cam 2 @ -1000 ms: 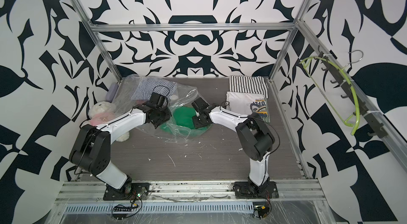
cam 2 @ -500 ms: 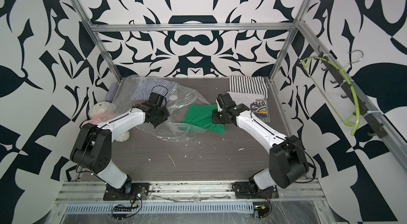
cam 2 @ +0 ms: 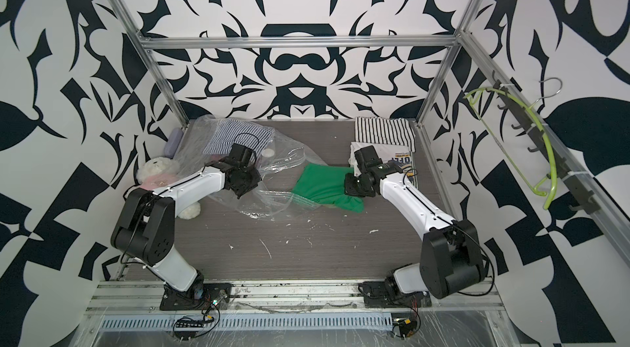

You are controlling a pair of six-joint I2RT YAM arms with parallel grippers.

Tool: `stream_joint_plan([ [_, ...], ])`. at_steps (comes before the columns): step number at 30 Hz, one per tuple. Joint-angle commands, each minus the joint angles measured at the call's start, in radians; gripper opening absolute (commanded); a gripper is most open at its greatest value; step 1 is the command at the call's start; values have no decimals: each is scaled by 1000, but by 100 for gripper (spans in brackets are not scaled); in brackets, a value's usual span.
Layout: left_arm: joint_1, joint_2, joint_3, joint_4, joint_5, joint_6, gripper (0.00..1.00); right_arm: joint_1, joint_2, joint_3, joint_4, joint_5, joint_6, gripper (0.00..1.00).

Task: Take the tank top out of the vacuum bag
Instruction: Take out the tank top from the vacuum bag.

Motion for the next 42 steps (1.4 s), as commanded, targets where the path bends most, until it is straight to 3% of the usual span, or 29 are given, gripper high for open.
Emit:
stream_joint_plan([
  [1,23,-2,-18,-19,-32,15,0,-20,-1,59,-46,-28,-39,0],
  [7,27,3,-35,12,2,11,0,5,21,101,23,-162,-65,0],
  [12,25,17,-16,38,61,15,0,138,132,266,30,-163,-77,0],
  [17,18,4,18,27,111,36,0,240,239,360,160,-262,-35,0],
  [19,14,-8,28,15,119,43,0,247,251,340,210,-254,6,0],
  [24,4,-31,34,6,143,50,0,236,353,355,47,-79,8,0],
  [30,-24,-18,77,6,193,54,0,283,525,419,-4,11,37,0],
  [35,-30,1,95,1,230,45,0,326,576,377,265,-140,78,0],
  [42,-33,5,94,6,255,22,0,335,682,325,797,-413,296,0],
])
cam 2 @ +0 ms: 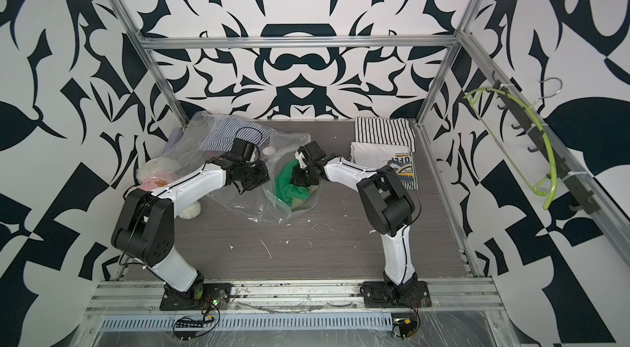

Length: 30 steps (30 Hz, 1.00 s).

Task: Take the tank top out of the vacuum bag
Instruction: Take out the tank top from the vacuum bag.

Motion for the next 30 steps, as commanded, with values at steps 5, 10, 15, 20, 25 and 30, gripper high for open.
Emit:
stream_joint_plan([
  [5,-1,4,29,-19,22,-11,0,27,80,-14,423,-190,195,0],
  [10,1,4,20,-22,-8,-18,0,31,-12,-56,128,-6,62,0],
  [15,4,19,18,-19,-23,-21,0,32,-65,-48,-229,221,10,34],
  [20,15,11,15,-28,-38,-15,0,40,-204,-135,-244,298,21,75],
  [25,30,1,7,-37,-46,-4,0,46,-366,-189,-239,366,47,82],
  [30,34,4,1,-32,-36,-2,0,45,-411,-212,-228,381,115,90],
])
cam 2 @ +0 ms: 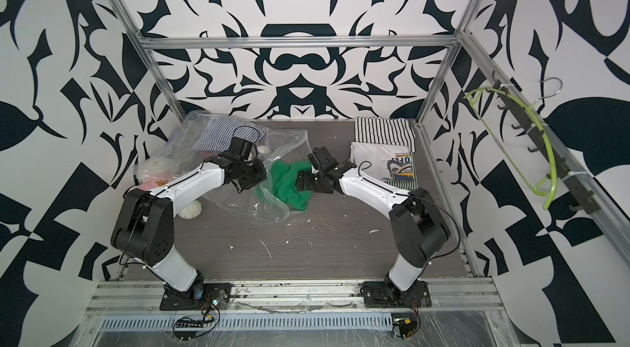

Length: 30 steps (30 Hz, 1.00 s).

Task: Take the tank top out of the vacuum bag
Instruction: Take out the tank top from the vacuum bag.

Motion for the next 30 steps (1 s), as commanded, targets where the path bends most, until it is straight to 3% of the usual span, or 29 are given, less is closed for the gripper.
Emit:
stream_joint_plan([
  [1,7,2,-8,-17,-6,9,0,4,-22,-15,-17,65,69,91],
  [4,8,-4,-8,-22,-11,15,0,3,-60,-56,10,134,133,91],
  [6,8,-4,-9,-24,-10,18,0,-2,-58,-48,42,93,108,91],
  [13,9,15,-8,-4,11,10,0,12,83,104,31,37,11,87],
  [21,8,16,-18,-8,9,12,0,20,200,286,-36,94,-64,81],
  [26,9,15,-26,-4,9,10,0,41,153,302,-129,277,-20,82],
  [30,8,13,-35,3,3,9,0,33,82,225,-46,274,-17,87],
])
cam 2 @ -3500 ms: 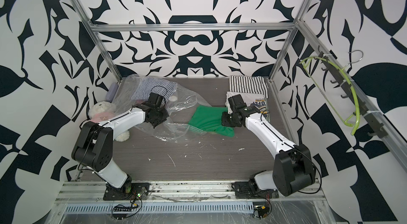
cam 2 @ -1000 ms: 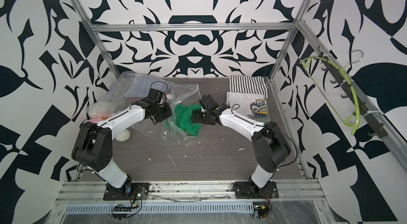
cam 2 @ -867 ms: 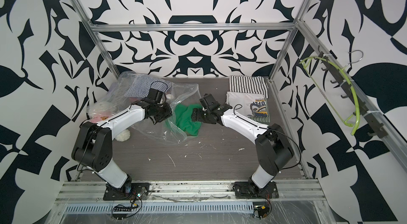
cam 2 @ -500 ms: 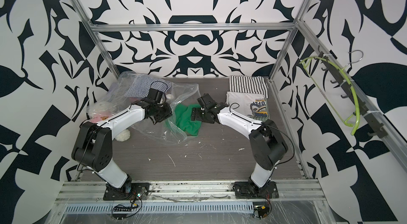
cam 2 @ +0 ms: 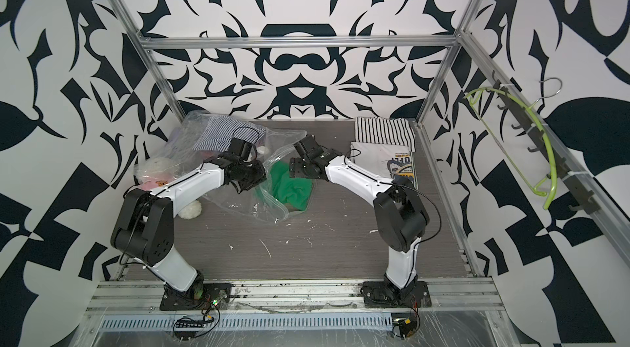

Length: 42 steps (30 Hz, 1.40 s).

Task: Take the tank top out of the vacuum bag
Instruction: Take out the tank top from the vacuum bag.

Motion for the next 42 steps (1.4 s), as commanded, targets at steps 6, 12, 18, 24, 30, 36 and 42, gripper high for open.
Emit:
stream_joint_plan([
  [6,6,26,-13,7,14,-3,0,-9,26,71,-4,-50,-27,82],
  [12,6,24,-18,3,7,0,0,-9,107,141,-11,-119,-36,74],
  [18,7,29,-23,11,11,-3,0,-8,123,170,-20,-201,-84,34],
  [24,6,34,-20,15,4,-4,0,4,64,153,-42,-187,-129,0],
  [30,10,43,-24,20,-1,-11,0,11,-19,115,-16,-268,-147,0],
  [36,14,39,-29,13,-27,-7,0,7,-82,68,30,-328,-119,0],
  [42,26,40,-42,13,-33,-8,0,-25,-179,-10,86,-333,-54,0],
])
